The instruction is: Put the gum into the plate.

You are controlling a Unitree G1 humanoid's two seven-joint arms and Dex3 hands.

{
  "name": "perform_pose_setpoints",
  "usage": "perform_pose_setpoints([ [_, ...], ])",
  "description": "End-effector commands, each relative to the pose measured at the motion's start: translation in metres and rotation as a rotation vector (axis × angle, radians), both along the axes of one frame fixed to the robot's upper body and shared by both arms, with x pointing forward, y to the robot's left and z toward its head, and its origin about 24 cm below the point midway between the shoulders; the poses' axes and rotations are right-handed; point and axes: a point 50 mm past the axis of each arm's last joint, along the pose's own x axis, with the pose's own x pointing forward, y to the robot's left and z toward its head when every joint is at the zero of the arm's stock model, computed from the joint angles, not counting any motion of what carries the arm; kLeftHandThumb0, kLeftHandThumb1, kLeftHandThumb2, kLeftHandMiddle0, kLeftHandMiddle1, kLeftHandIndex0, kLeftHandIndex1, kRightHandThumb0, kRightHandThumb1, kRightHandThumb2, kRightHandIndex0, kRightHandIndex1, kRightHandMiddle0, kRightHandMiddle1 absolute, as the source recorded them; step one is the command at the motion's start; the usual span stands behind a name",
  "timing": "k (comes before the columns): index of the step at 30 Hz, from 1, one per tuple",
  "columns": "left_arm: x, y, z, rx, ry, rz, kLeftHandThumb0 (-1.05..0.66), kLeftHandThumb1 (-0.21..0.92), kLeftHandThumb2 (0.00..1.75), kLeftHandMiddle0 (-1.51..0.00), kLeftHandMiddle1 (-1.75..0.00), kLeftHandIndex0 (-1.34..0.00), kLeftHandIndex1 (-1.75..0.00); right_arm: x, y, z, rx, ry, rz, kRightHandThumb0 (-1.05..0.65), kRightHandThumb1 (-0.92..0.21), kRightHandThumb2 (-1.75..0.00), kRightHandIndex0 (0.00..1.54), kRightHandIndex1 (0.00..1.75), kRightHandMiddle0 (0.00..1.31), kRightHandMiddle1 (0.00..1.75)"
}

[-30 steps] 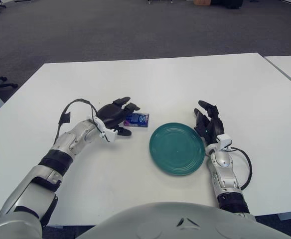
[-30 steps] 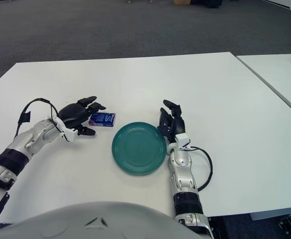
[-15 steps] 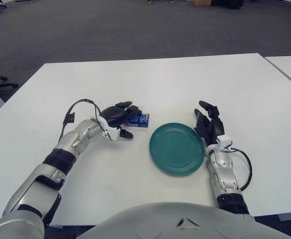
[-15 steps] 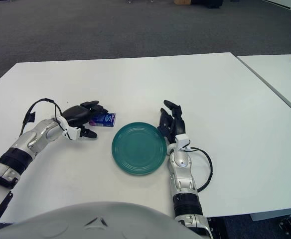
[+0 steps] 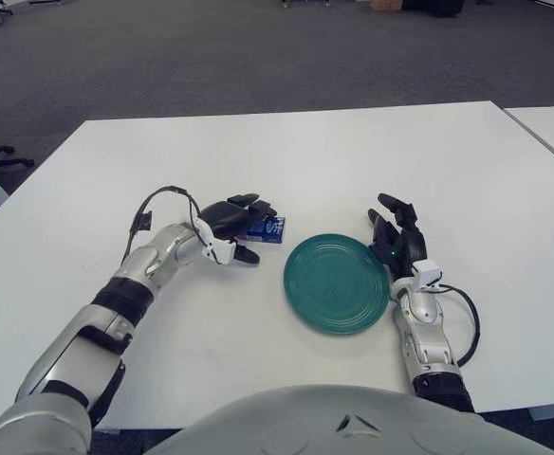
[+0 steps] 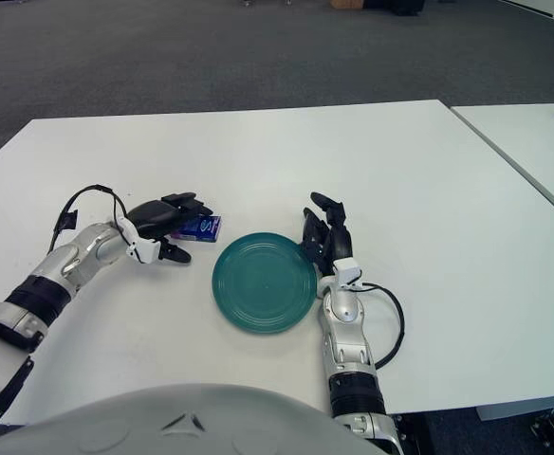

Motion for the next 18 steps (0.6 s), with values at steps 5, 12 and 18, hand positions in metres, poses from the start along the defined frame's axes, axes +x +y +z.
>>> perform_pose_setpoints([
  [5, 0.008, -0.005, 0.001, -0.060, -0.070, 0.002, -1.01, 0.92, 0.26, -0.09, -0.79, -0.06, -1.12, -0.015, 0.000, -0.024, 0.022, 0.137, -0.011, -0.57, -0.92, -0.84, 0.52, 0.08, 0.00, 0.91],
  [12, 0.018, -0.012, -0.013, -0.081, -0.142, 0.059, -0.68, 0.85, 0.11, -0.40, -1.67, -0.49, -1.68, -0.015, -0.003, -0.023, 0.029, 0.134, -0.013, -0.57, -0.92, -0.85, 0.50, 0.08, 0.00, 0.89],
  [18, 0.020, -0.012, -0.020, -0.088, -0.166, 0.112, -0.10, 0.23, 1.30, -0.70, -1.60, -0.57, -1.74, -0.014, -0.005, -0.024, 0.048, 0.128, -0.023, -0.56, -0.92, -0.84, 0.50, 0.08, 0.00, 0.92],
])
